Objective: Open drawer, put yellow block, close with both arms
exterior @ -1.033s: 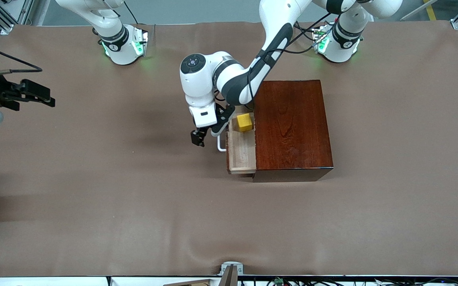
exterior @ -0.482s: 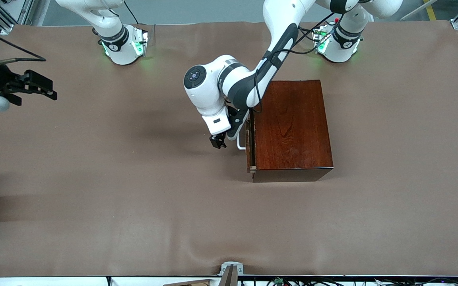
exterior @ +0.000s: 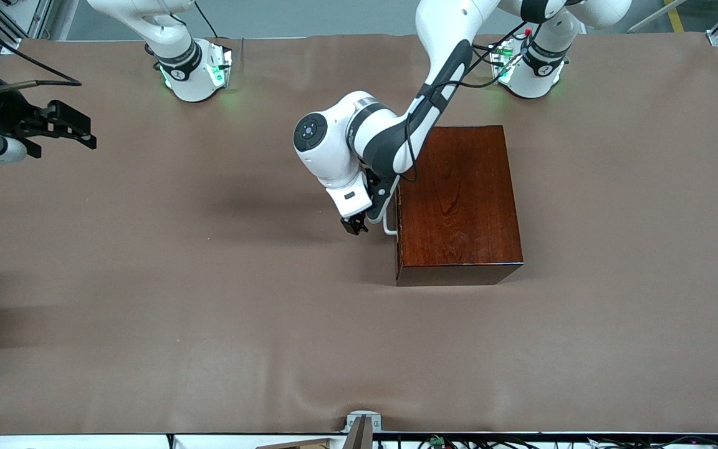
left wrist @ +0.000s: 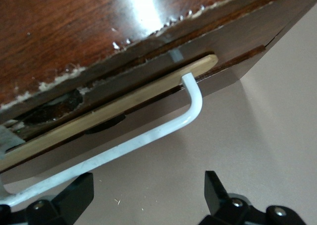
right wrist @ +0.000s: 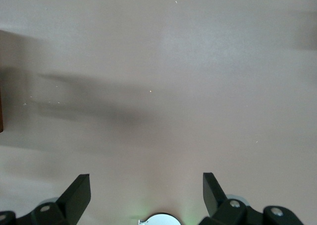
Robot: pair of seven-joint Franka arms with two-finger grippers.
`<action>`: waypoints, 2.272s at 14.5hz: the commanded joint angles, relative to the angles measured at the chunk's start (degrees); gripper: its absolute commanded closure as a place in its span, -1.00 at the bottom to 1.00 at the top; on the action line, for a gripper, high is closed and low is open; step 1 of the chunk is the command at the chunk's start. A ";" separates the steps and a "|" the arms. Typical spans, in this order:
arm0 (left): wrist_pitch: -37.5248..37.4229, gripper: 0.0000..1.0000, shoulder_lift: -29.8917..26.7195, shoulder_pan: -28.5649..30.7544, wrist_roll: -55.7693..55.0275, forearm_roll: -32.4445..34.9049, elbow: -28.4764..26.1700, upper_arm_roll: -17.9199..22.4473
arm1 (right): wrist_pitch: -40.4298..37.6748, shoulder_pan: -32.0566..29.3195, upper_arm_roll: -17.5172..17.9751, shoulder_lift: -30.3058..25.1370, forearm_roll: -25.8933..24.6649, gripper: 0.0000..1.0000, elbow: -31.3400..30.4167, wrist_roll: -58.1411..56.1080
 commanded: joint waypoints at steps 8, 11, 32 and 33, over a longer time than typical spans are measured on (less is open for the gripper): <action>6.26 -1.00 -11.12 0.25 14.91 1.80 -0.46 -2.65 | 1.24 -1.08 0.49 -2.46 -3.09 -1.00 -2.99 -3.25; 5.38 -1.00 -20.35 2.26 26.97 1.72 -3.79 -2.39 | 1.24 -1.88 0.58 -2.46 -2.92 -1.00 -2.99 -3.43; -10.26 -1.00 -49.91 50.22 109.07 -5.49 -21.38 -10.51 | 0.71 -3.55 0.58 -2.46 -2.30 -1.00 -3.17 -5.89; -12.18 -1.00 -50.18 54.27 109.61 -5.49 -21.38 -15.34 | 0.71 -3.37 0.58 -2.46 -2.39 -1.00 -3.17 -5.89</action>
